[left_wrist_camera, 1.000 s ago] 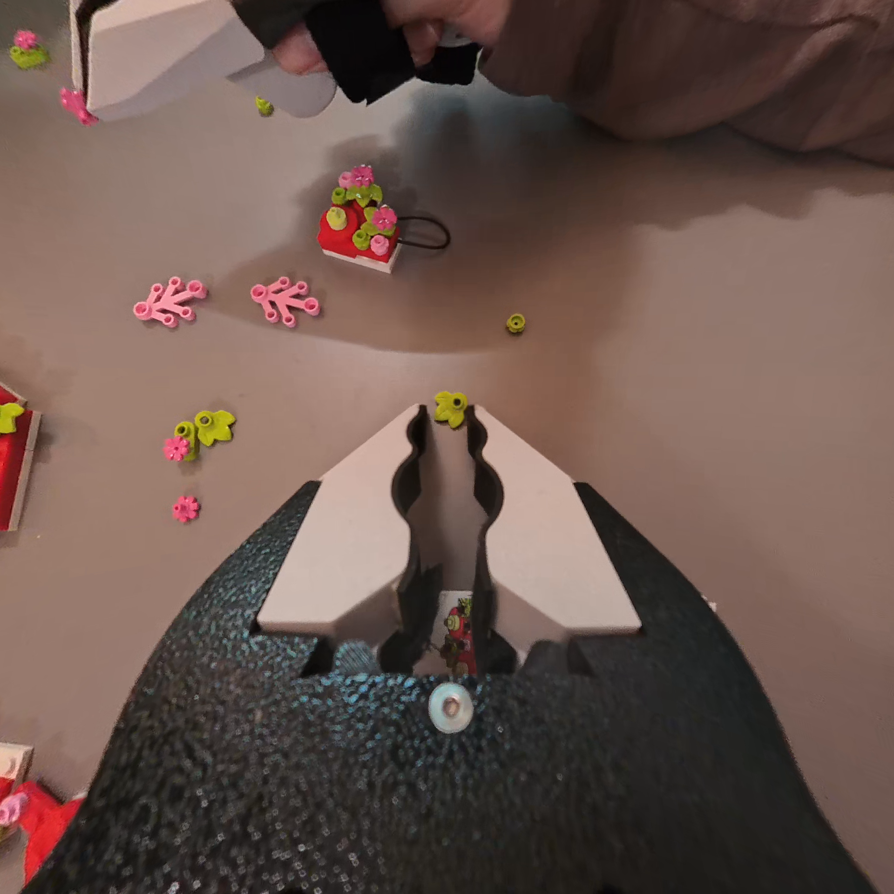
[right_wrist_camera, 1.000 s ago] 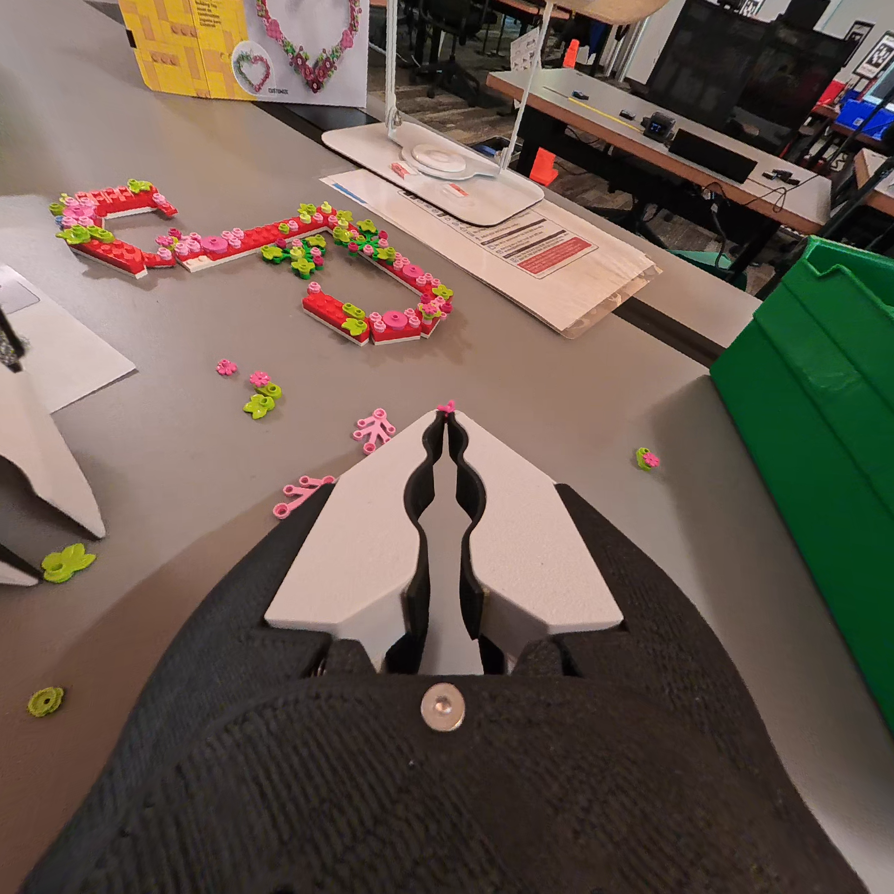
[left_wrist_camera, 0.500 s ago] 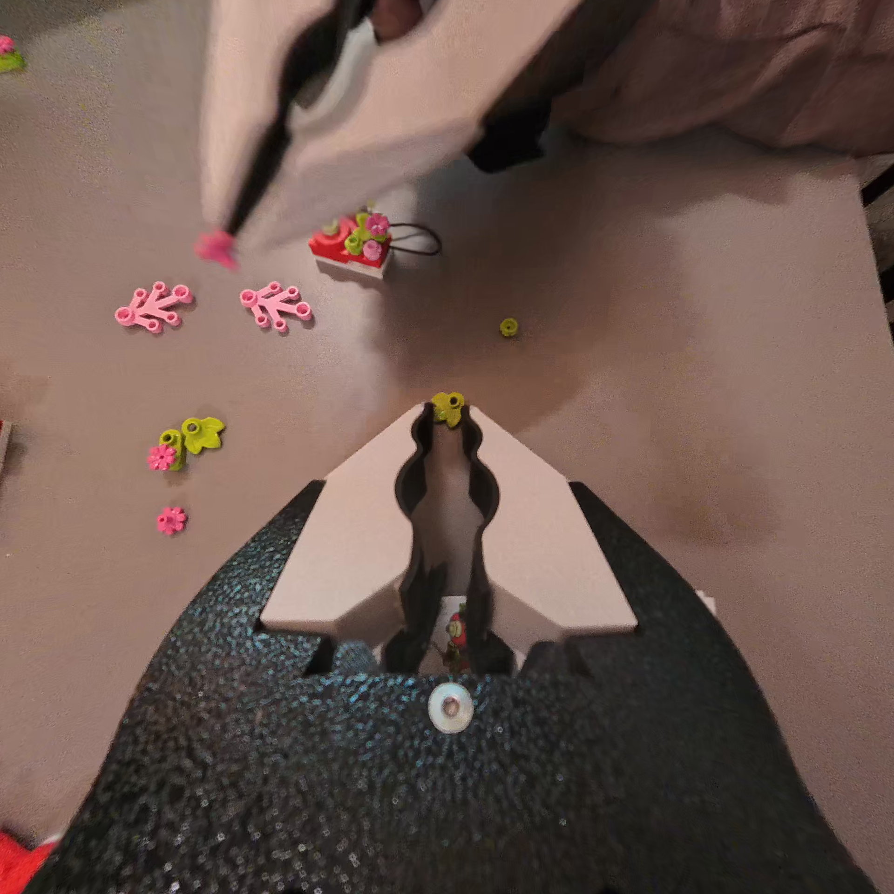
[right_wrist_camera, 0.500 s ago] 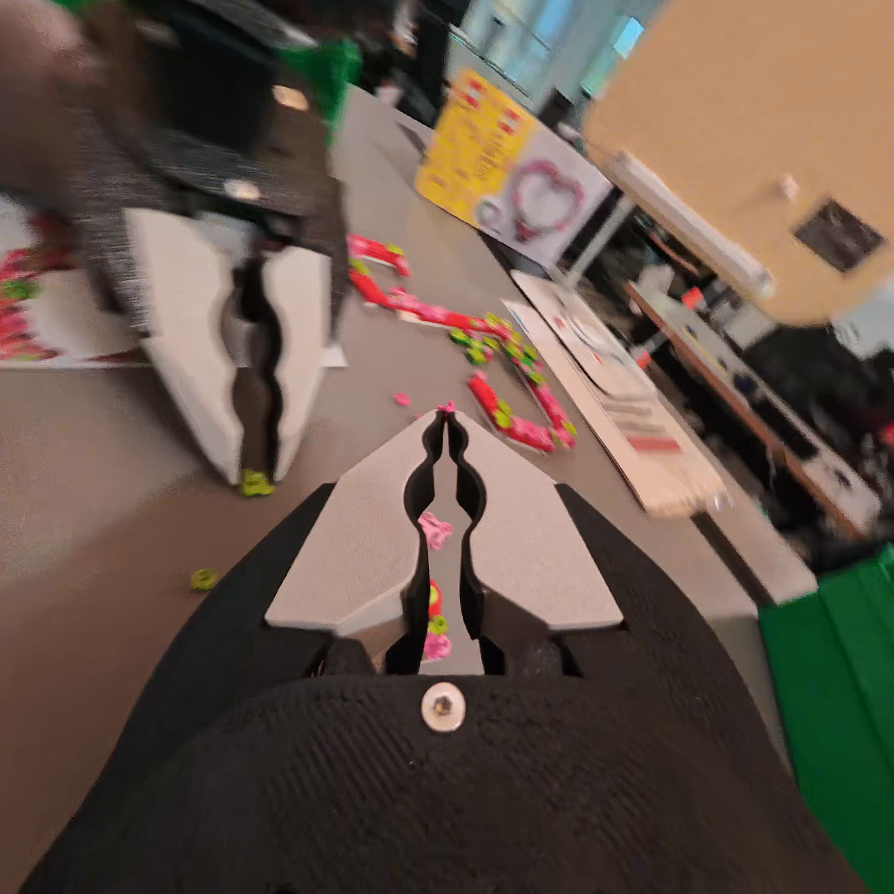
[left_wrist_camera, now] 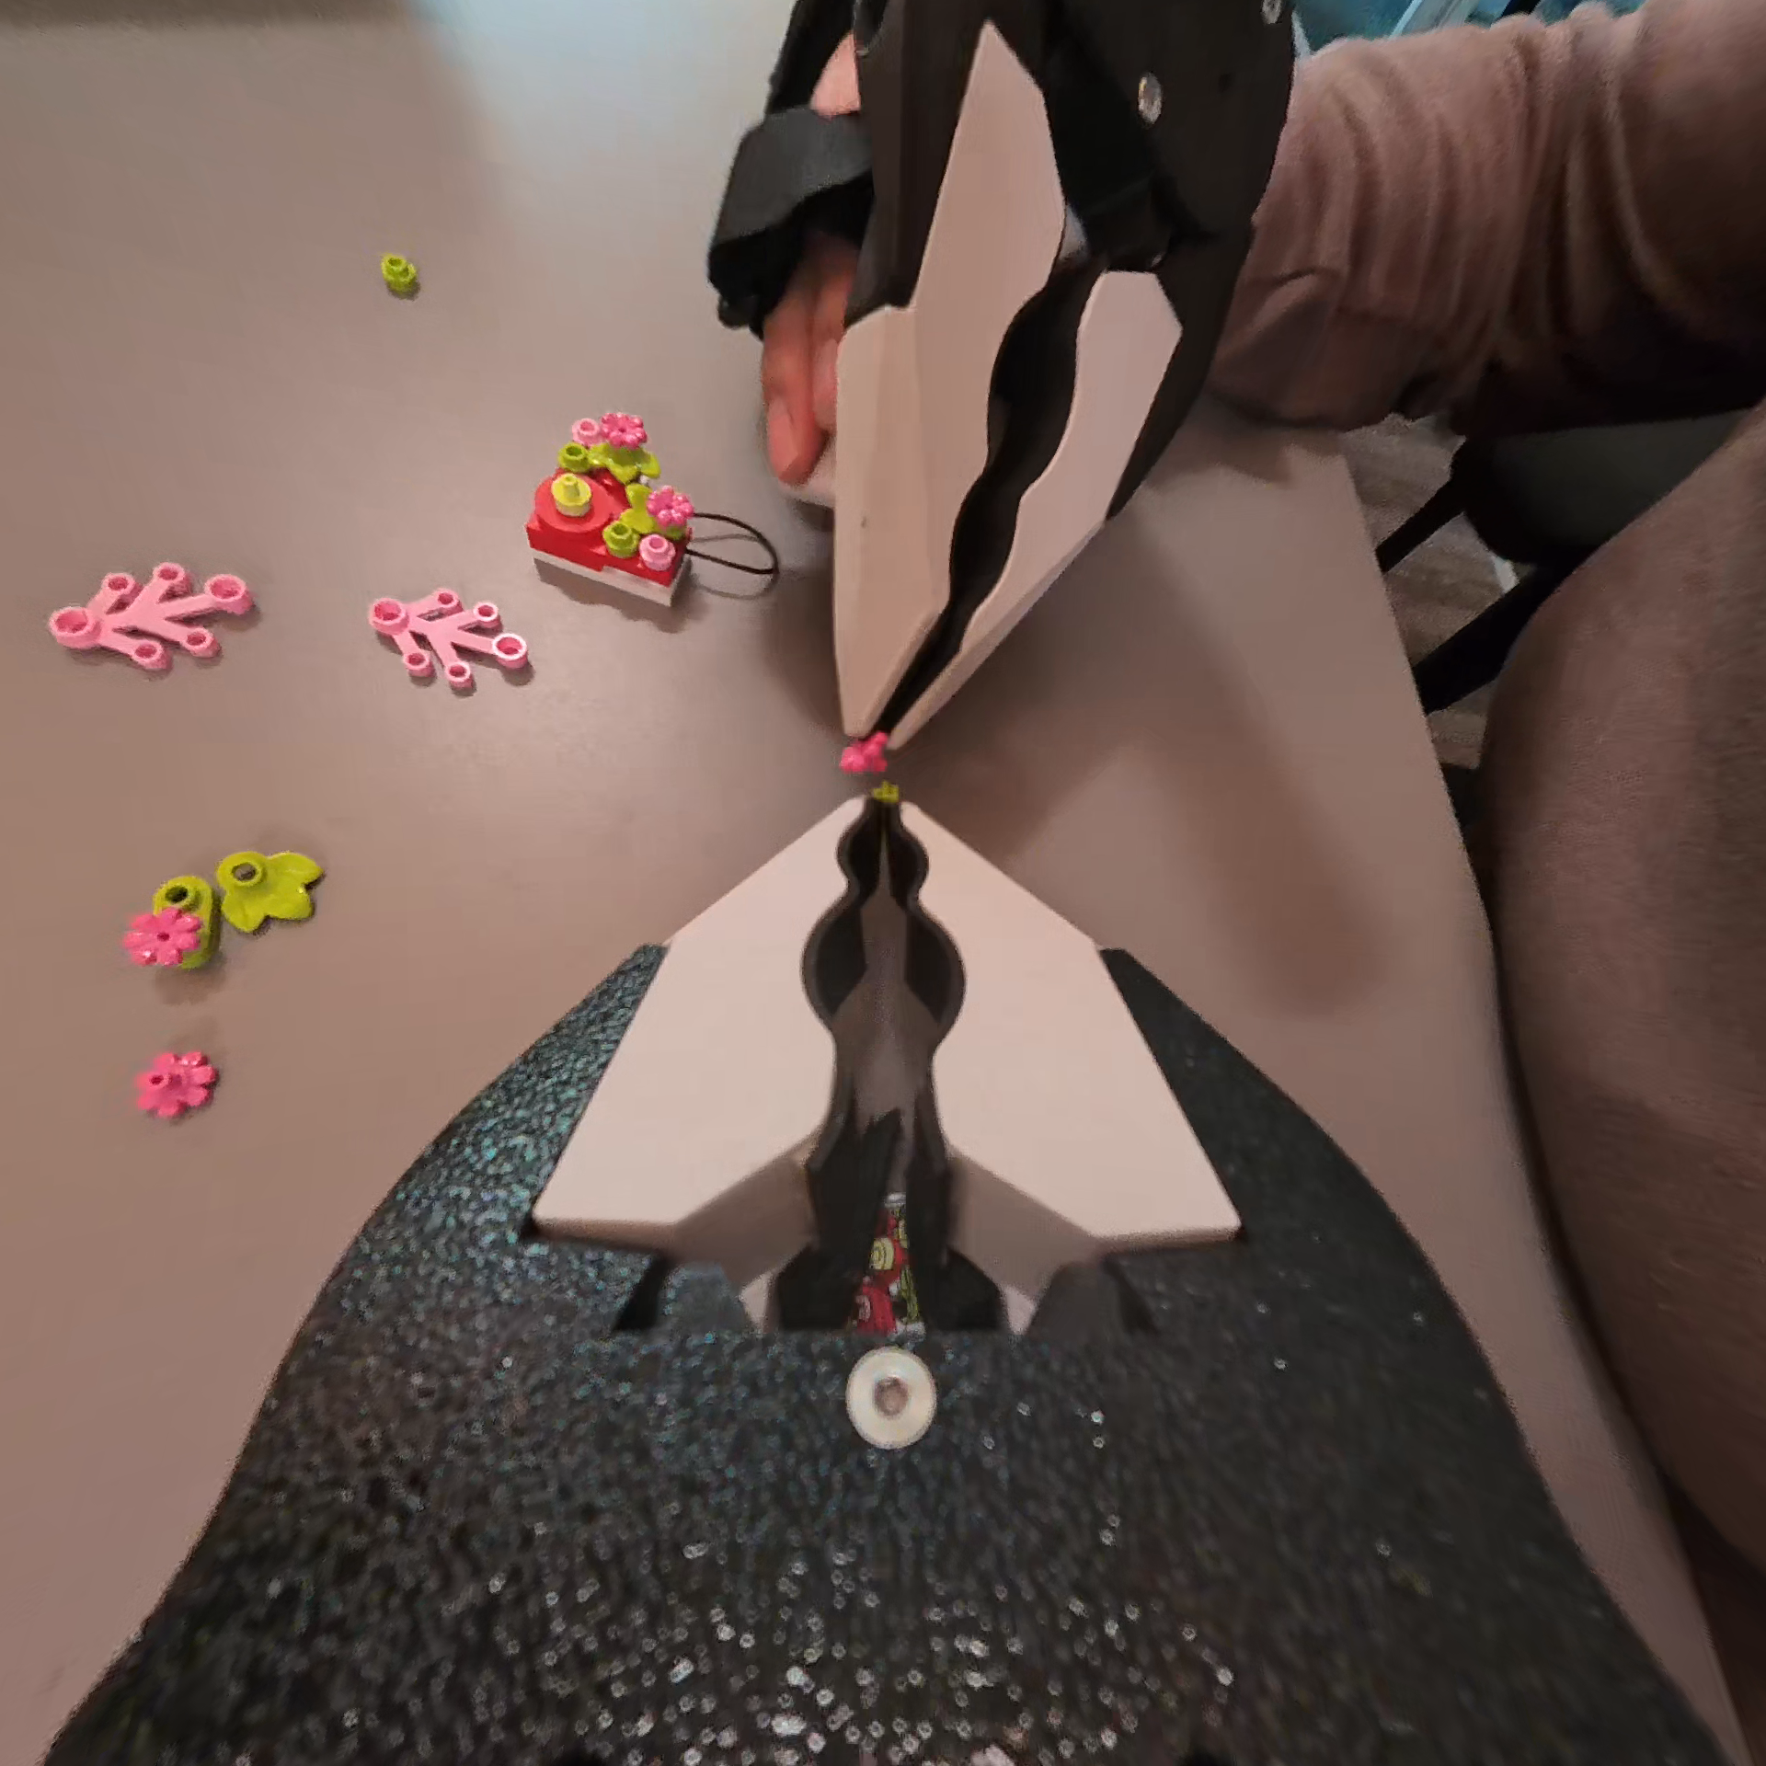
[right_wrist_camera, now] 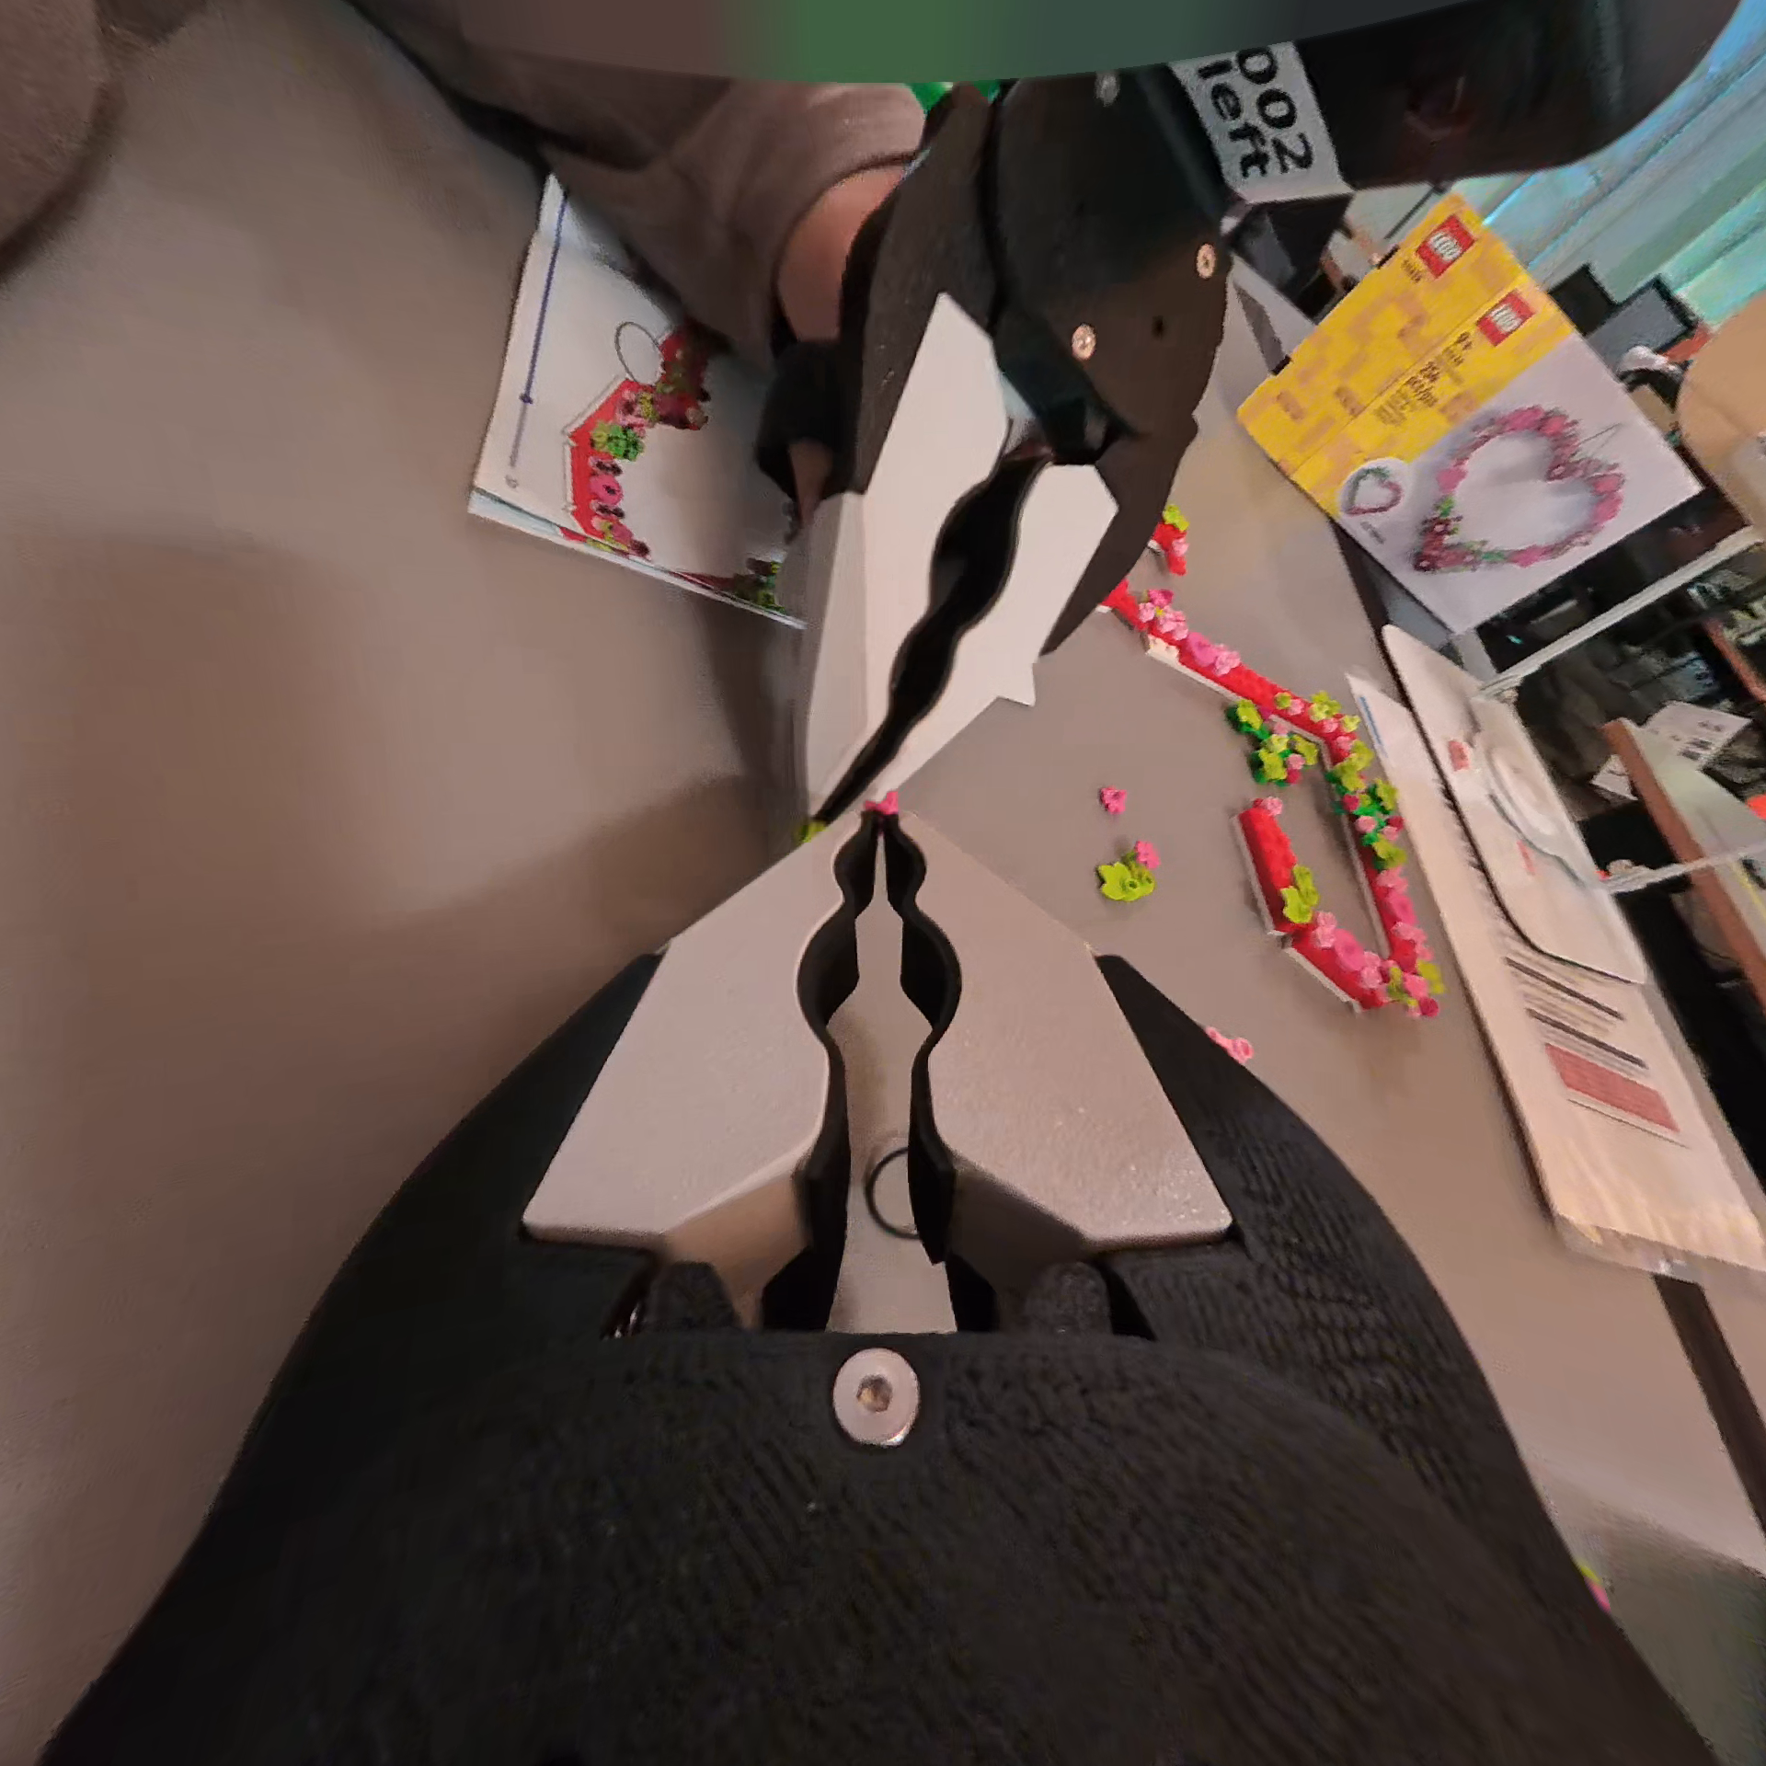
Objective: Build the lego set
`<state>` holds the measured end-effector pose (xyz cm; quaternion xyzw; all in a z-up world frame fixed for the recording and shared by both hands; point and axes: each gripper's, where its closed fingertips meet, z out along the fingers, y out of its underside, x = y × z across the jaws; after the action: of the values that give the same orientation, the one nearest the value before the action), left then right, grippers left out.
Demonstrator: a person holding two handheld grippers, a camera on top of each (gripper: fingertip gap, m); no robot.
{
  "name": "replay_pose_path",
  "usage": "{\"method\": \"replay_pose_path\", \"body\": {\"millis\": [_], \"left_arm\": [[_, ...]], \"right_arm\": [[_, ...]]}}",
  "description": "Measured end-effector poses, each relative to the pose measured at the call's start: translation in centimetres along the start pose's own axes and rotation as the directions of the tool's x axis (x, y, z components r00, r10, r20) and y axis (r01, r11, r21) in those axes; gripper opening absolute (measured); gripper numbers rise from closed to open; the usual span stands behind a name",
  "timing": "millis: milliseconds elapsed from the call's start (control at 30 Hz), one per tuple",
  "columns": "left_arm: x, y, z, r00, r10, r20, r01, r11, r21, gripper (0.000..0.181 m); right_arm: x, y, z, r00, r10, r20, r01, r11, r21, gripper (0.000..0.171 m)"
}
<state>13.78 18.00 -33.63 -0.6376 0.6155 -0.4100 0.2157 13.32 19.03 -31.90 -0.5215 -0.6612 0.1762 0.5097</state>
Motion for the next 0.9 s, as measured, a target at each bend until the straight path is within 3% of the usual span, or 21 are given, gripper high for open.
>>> {"method": "replay_pose_path", "body": {"millis": [233,400,467,567,700,767,900], "left_arm": [[-0.4,0.7,-0.2,0.999,0.025,0.026,-0.025,0.999,-0.029,0.0],[-0.5,0.3,-0.3,0.957,0.26,0.13,-0.256,0.966,-0.046,0.0],[-1.0,0.1,-0.4,0.868,0.441,0.227,-0.433,0.897,-0.085,0.0],[-0.5,-0.1,-0.3,0.666,0.682,0.301,-0.667,0.726,-0.17,0.0],[-0.3,0.3,0.2,0.439,0.834,0.334,-0.802,0.531,-0.273,0.0],[-0.3,0.7,0.5,0.394,0.86,0.323,-0.823,0.487,-0.291,0.0],[-0.5,0.7,0.6,0.394,0.857,0.333,-0.821,0.491,-0.292,0.0]], "right_arm": [[0.1,0.4,0.0,1.0,-0.005,-0.012,0.004,1.0,-0.023,0.0],[0.0,0.3,0.0,1.0,-0.013,-0.017,0.013,1.0,-0.027,0.0],[0.2,0.2,0.0,0.999,-0.018,-0.028,0.017,0.999,-0.029,0.0],[0.5,-0.1,-0.2,0.999,-0.019,-0.05,0.019,1.0,-0.014,0.0],[0.6,-0.4,-0.3,0.995,-0.059,-0.076,0.058,0.998,-0.017,0.0],[0.5,-0.1,-0.3,0.994,-0.075,-0.074,0.073,0.997,-0.034,0.0],[0.4,0.6,-0.1,0.995,-0.08,-0.067,0.076,0.995,-0.069,0.0]]}}
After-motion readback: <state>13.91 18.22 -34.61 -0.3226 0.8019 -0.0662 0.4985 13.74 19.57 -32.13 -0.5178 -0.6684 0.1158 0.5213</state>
